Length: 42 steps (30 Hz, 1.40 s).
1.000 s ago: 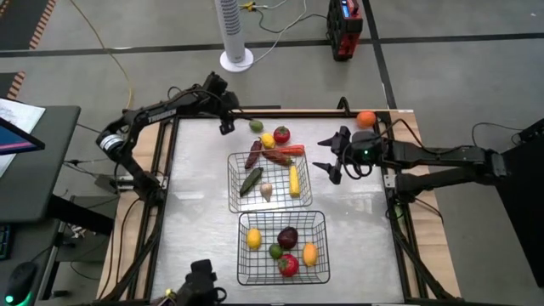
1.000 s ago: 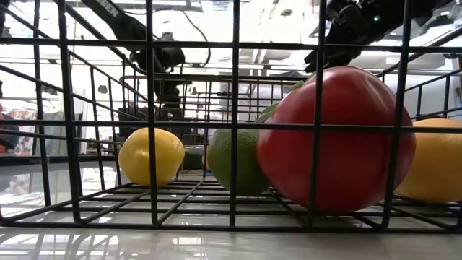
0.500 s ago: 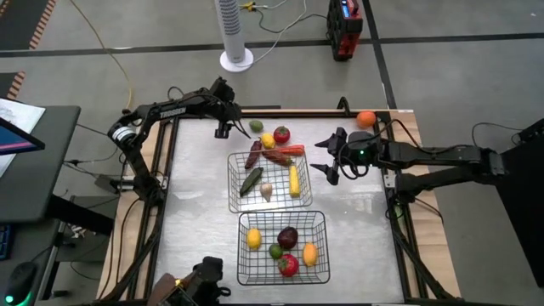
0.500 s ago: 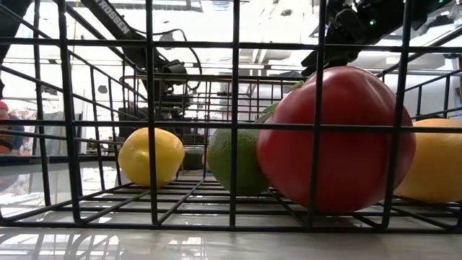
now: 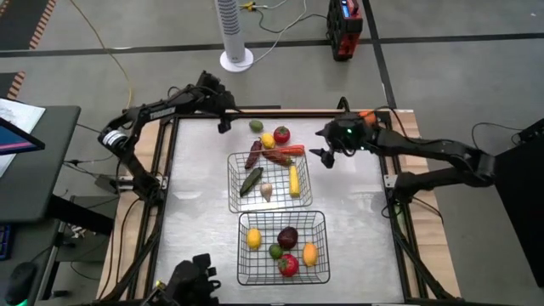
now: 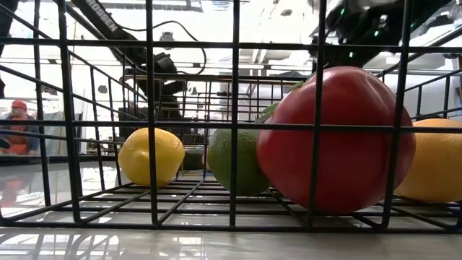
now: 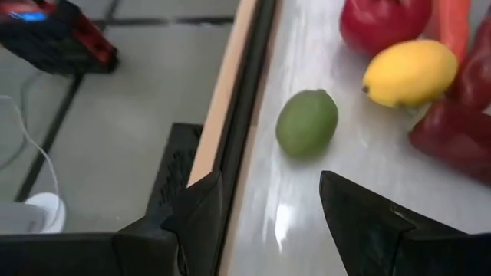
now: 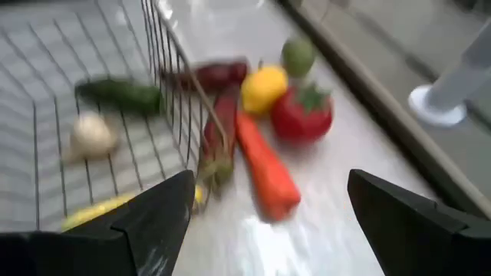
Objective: Sort produce into baskets
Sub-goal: Put the carrot into the top wire basket
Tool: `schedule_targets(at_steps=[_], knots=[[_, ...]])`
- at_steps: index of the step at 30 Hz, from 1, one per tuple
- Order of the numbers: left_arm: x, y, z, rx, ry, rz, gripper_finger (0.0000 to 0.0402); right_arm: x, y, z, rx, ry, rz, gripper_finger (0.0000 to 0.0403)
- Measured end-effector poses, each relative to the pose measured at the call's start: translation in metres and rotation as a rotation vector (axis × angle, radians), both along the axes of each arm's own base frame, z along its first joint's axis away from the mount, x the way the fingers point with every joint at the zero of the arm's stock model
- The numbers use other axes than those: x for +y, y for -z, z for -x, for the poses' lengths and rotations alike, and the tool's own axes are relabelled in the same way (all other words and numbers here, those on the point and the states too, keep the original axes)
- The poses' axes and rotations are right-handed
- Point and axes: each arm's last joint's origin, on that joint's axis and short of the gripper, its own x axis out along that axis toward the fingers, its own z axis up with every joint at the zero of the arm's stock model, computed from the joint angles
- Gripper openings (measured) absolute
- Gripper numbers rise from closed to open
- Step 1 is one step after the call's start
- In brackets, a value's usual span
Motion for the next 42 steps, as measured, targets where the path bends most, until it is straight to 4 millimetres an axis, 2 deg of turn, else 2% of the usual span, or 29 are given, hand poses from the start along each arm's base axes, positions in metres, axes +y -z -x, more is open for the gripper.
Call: schedule_targets(at_steps=[7, 12, 15, 20, 24, 30, 38, 42], knots=[[-0.029, 0.007, 0.013, -0.212, -0.104, -0.115, 0.0208, -0.022, 0.033, -0.006, 0.136, -0.043, -0.018, 0.0353], [-0.053, 0.006, 0.018, -0.329, -0.158, -0.108, 0.0208, -0.034, 0.046, -0.012, 0.121, -0.067, -0.050, 0.0340], [-0.065, 0.008, 0.019, -0.349, -0.165, -0.065, 0.0208, -0.041, 0.056, -0.014, 0.068, -0.112, -0.099, 0.0339], [-0.080, 0.011, 0.018, -0.354, -0.216, -0.041, 0.0208, -0.052, 0.078, -0.012, 0.074, -0.085, -0.128, 0.0347], [-0.086, 0.016, 0.017, -0.334, -0.255, -0.046, 0.0208, -0.048, 0.096, -0.012, 0.023, -0.099, -0.086, 0.0352], [-0.087, 0.016, 0.016, -0.332, -0.251, -0.047, 0.0208, -0.044, 0.108, -0.010, -0.115, -0.128, 0.040, 0.0354], [-0.086, 0.016, 0.016, -0.325, -0.271, -0.064, 0.0208, -0.045, 0.130, -0.017, -0.141, -0.216, 0.048, 0.0354], [-0.086, 0.016, 0.016, -0.328, -0.274, -0.061, 0.0208, -0.047, 0.134, -0.022, -0.200, -0.236, 0.067, 0.0354]])
